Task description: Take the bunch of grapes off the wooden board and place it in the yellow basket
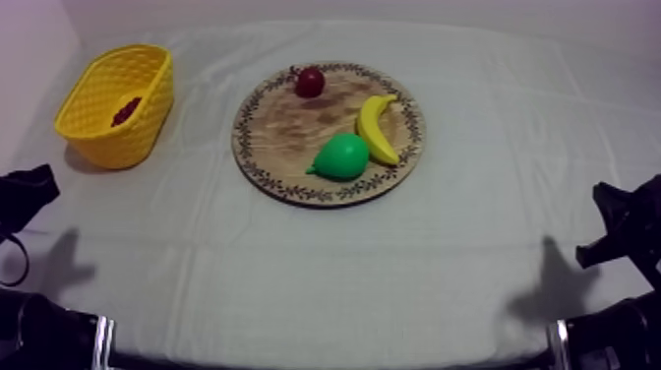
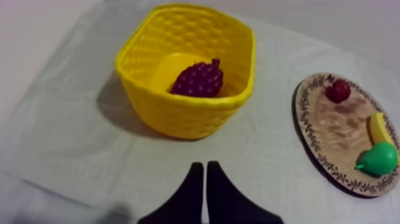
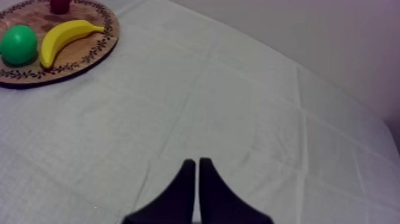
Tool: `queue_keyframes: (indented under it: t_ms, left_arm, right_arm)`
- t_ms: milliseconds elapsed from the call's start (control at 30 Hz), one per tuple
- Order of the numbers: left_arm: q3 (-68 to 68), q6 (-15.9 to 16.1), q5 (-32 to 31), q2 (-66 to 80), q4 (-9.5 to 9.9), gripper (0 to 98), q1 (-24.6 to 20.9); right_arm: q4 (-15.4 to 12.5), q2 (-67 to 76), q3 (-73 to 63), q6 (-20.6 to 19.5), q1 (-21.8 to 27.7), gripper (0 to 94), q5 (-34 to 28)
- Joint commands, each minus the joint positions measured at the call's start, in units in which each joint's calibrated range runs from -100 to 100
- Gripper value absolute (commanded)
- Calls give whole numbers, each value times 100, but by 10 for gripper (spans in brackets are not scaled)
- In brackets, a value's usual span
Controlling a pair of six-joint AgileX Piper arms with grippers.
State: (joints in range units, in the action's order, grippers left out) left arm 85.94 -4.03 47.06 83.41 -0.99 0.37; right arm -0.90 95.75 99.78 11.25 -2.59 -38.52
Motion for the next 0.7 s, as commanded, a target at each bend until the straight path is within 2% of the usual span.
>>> queue_keyframes:
  t_ms: [0, 200, 333, 400, 667]
  left_arm:
    - [538, 3, -263, 174, -21, 1, 38]
    - [820, -246, -492, 609, 59, 0, 96]
    - [1008, -655, -636, 1264, 198, 1, 199]
    - [1057, -754, -695, 1461, 243, 1, 243]
    - [1260, -670, -1052, 1639, 291, 1, 283]
  right_arm:
    - [-1, 0, 0, 0, -1, 3, -3]
    - [-1, 0, 0, -1, -1, 3, -3]
    - [-1, 0, 0, -1, -1, 3, -3]
    - [-1, 0, 0, 0, -5, 3, -3]
    - [-1, 0, 0, -2, -8, 3, -3]
